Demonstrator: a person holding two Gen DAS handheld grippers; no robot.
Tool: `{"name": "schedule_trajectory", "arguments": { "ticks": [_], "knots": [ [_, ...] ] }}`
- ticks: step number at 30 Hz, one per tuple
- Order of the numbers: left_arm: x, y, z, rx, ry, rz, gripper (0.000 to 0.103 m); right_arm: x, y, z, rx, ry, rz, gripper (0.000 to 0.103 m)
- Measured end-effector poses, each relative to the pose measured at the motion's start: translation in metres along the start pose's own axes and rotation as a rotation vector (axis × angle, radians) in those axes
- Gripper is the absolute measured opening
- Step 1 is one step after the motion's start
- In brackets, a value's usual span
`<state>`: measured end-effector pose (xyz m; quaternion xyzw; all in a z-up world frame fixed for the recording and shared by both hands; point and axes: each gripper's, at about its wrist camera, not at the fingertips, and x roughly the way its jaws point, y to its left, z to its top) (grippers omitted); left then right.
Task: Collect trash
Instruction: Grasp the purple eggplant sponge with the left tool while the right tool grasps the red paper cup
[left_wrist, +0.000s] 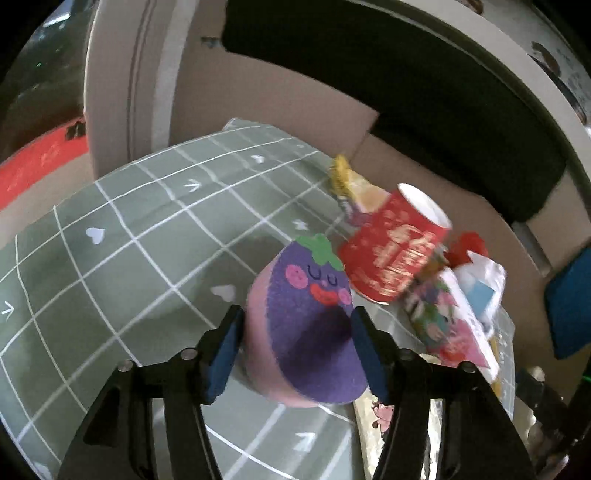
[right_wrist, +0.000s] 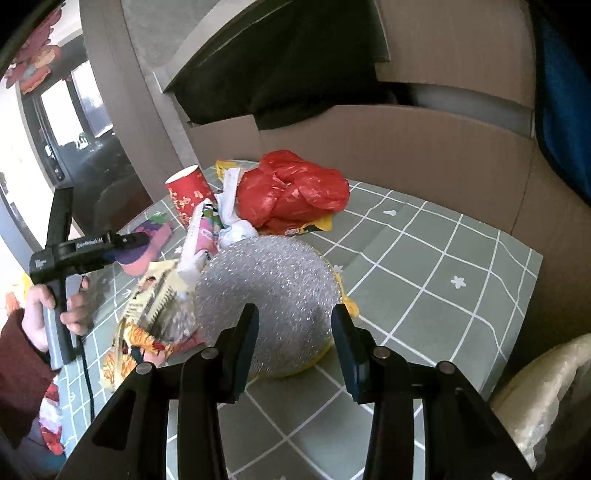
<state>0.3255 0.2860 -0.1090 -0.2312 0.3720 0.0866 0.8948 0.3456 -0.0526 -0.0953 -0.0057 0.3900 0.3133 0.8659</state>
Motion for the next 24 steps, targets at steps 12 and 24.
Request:
{"name": "schedule_trajectory", "arguments": {
  "ticks": [12,24],
  "knots": [
    [-0.052,-0.015,-0.016,0.037,-0.103,0.043,0.034,-0.038,0.052,0.032,-0.203,-0.106,-0.046,0.039],
    [-0.097,0.011,-0.036,0.018,-0.207,0.077,0.034,0.066,0.142,0.106,-0.309,-0.079,0.022,0.047]
  ]
}}
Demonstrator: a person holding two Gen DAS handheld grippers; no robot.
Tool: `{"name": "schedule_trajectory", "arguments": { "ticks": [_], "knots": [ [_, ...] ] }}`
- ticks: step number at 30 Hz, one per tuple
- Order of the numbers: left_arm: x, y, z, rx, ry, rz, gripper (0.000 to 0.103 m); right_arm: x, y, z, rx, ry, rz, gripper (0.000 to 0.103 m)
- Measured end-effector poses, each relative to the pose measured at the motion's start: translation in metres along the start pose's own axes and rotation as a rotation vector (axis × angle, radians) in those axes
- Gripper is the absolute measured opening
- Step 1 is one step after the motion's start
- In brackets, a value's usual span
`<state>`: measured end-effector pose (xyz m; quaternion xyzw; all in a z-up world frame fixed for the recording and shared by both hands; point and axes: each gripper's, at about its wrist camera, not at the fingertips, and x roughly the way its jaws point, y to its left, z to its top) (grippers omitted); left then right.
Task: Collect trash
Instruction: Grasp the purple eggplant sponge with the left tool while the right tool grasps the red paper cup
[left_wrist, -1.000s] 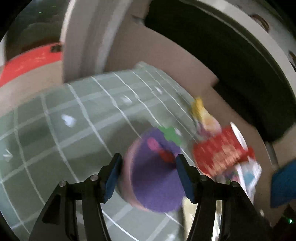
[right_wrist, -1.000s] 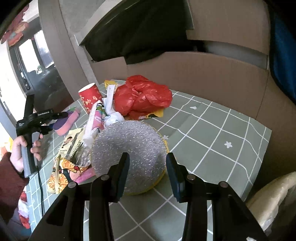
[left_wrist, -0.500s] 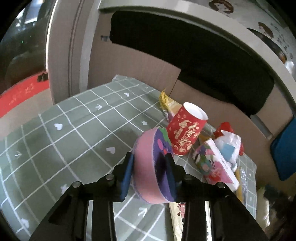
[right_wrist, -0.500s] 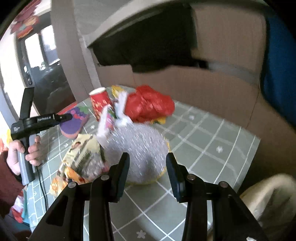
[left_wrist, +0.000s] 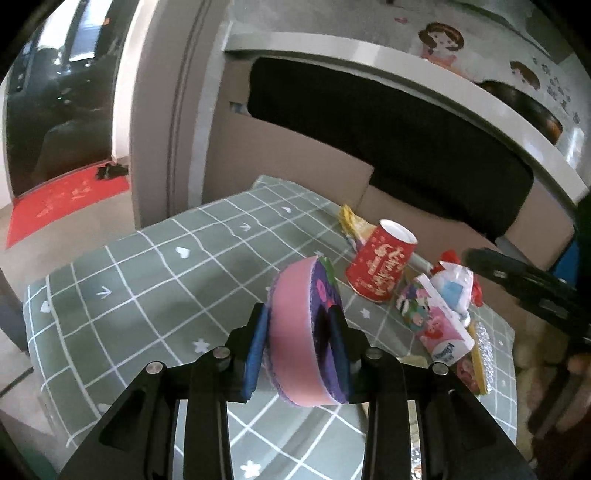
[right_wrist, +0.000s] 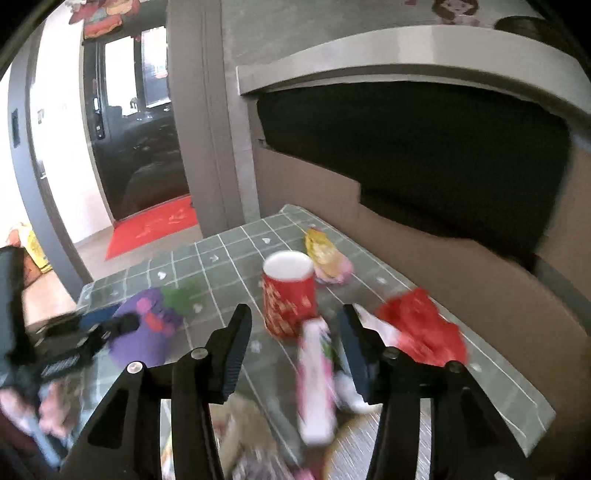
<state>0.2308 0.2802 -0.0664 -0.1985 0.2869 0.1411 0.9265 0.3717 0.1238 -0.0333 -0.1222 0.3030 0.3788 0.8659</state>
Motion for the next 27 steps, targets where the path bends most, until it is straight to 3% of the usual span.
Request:
{"name": "schedule_trajectory", "arguments": {
  "ticks": [3,9,18,27],
  "knots": [
    [0.004,0.010,-0.002,-0.028,0.003,-0.003,0.034,0.033,0.010,0.008,0.008,0.033,-0.015,0.047],
    [0.011,0.021,-0.006,-0.070,0.017,-0.017,0.034,0.067,0.020,0.017,-0.006,0.008,-0.137,0.050],
    [0.015,0.022,-0.008,-0.085,0.000,-0.022,0.033,0.106,0.018,0.014,0.017,0.080,-0.134,0.054],
    [0.006,0.009,0.000,-0.082,-0.045,-0.032,0.032,0.049,0.013,0.014,0.029,0.018,-0.112,0.051]
  ]
}}
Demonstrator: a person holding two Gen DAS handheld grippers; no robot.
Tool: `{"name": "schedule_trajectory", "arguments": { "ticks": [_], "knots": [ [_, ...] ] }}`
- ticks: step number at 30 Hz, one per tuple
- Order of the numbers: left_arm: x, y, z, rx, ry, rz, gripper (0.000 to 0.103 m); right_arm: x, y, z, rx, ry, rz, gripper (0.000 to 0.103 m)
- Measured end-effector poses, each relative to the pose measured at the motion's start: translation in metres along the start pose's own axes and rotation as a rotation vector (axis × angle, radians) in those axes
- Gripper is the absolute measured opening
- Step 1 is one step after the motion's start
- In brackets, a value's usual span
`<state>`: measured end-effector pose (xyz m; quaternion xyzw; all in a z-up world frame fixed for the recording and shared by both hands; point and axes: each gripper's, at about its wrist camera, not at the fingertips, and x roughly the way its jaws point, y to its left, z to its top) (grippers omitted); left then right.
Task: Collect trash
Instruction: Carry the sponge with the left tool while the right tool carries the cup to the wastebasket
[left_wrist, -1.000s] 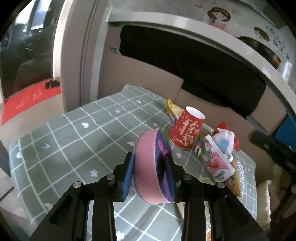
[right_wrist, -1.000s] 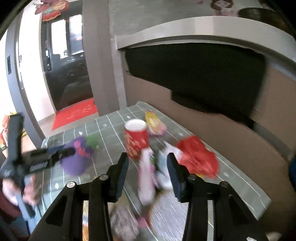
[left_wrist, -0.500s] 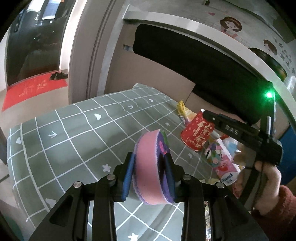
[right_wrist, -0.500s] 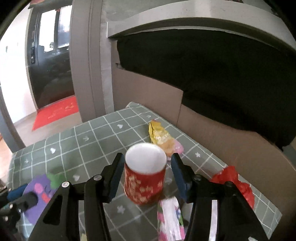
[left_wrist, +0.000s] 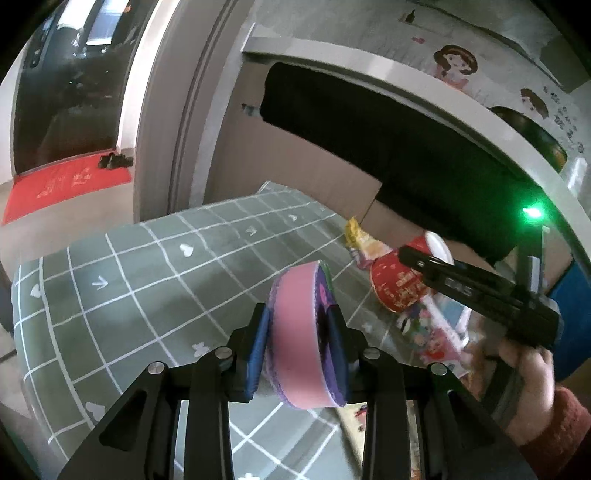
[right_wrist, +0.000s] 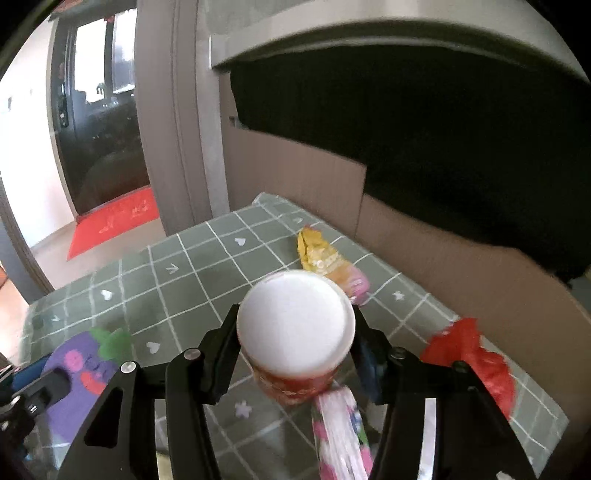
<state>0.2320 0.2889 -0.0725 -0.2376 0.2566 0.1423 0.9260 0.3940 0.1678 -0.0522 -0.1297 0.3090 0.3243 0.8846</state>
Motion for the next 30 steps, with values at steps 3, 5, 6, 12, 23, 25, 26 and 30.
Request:
{"name": "schedule_trajectory", "arguments": {
  "ticks": [3,5,6,12,23,25,26,30],
  "knots": [
    [-0.009,-0.015,0.007,0.015,-0.025,-0.016,0.032,-0.035,-0.009,-0.001,0.018,-0.035,0.005,0.051],
    [-0.016,-0.026,0.010,0.034,-0.040,-0.029,0.032,-0.061,-0.017,-0.005,0.033,-0.055,0.003,0.051],
    [-0.020,-0.033,0.011,0.047,-0.049,-0.035,0.032,-0.073,-0.021,-0.007,0.042,-0.065,0.003,0.051],
    [-0.049,-0.082,0.015,0.118,-0.105,-0.095,0.032,-0.151,-0.049,-0.028,0.088,-0.145,-0.043,0.051],
    [-0.086,-0.174,0.008,0.256,-0.165,-0.204,0.032,-0.250,-0.089,-0.072,0.148,-0.232,-0.150,0.051],
    [-0.090,-0.189,0.003,0.279,-0.160,-0.225,0.032,-0.266,-0.097,-0.080,0.160,-0.249,-0.177,0.051],
    [-0.092,-0.194,0.000,0.287,-0.157,-0.233,0.032,-0.272,-0.100,-0.084,0.167,-0.256,-0.186,0.051],
    [-0.098,-0.221,-0.013,0.328,-0.143,-0.276,0.032,-0.299,-0.118,-0.100,0.207,-0.278,-0.225,0.051]
  ]
}}
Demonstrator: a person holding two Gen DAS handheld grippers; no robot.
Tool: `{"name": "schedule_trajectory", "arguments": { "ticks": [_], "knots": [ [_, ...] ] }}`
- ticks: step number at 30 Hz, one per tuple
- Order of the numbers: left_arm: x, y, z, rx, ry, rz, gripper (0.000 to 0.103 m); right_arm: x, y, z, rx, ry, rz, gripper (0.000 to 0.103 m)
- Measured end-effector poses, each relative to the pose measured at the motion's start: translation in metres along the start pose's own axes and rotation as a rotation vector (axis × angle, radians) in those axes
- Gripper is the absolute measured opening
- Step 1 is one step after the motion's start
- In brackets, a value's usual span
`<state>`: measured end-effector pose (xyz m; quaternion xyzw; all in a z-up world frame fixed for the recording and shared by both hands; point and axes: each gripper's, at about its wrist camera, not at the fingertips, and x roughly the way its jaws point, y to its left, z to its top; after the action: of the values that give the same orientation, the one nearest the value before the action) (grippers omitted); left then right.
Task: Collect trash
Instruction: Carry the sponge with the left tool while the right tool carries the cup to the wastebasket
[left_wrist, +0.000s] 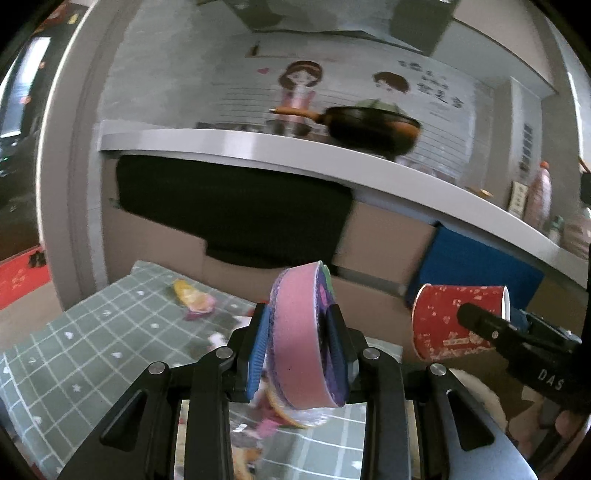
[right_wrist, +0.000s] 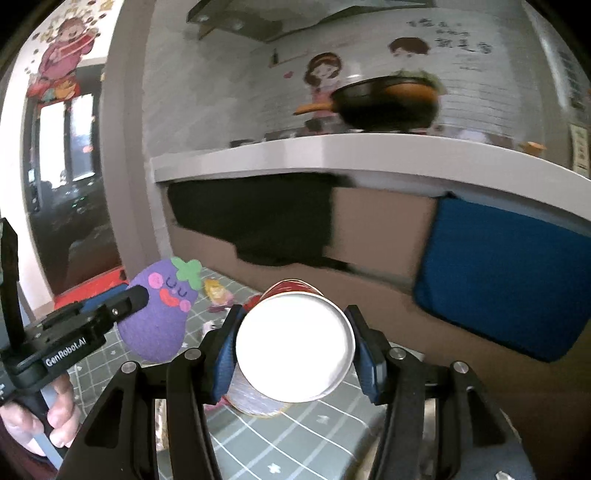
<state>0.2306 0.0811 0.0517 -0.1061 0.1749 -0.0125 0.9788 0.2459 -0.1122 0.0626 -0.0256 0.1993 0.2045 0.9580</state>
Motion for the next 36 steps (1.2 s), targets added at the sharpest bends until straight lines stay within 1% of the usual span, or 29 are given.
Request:
{"name": "schedule_trajectory", "arguments": {
  "ticks": [3,10,16,20,28,36],
  "knots": [
    [0.001,-0.027,-0.004,0.037,0.009,-0.043,0.032,-0.016,-0.017,-0.004,0.019,-0.013,-0.033,0.051],
    [0.011,-0.081,-0.016,0.080,0.033,-0.140,0.032,-0.048,-0.055,-0.016,0.053,-0.037,-0.125,0.051],
    [0.022,-0.118,-0.031,0.099,0.054,-0.228,0.032,-0.075,-0.085,-0.031,0.093,-0.050,-0.209,0.051],
    [0.028,-0.139,-0.041,0.119,0.073,-0.277,0.032,-0.081,-0.102,-0.043,0.116,-0.039,-0.251,0.051],
    [0.047,-0.166,-0.069,0.157,0.133,-0.307,0.032,-0.081,-0.136,-0.073,0.197,0.004,-0.282,0.051],
    [0.069,-0.179,-0.089,0.175,0.198,-0.315,0.032,-0.067,-0.149,-0.093,0.217,0.051,-0.305,0.051]
  ]
}}
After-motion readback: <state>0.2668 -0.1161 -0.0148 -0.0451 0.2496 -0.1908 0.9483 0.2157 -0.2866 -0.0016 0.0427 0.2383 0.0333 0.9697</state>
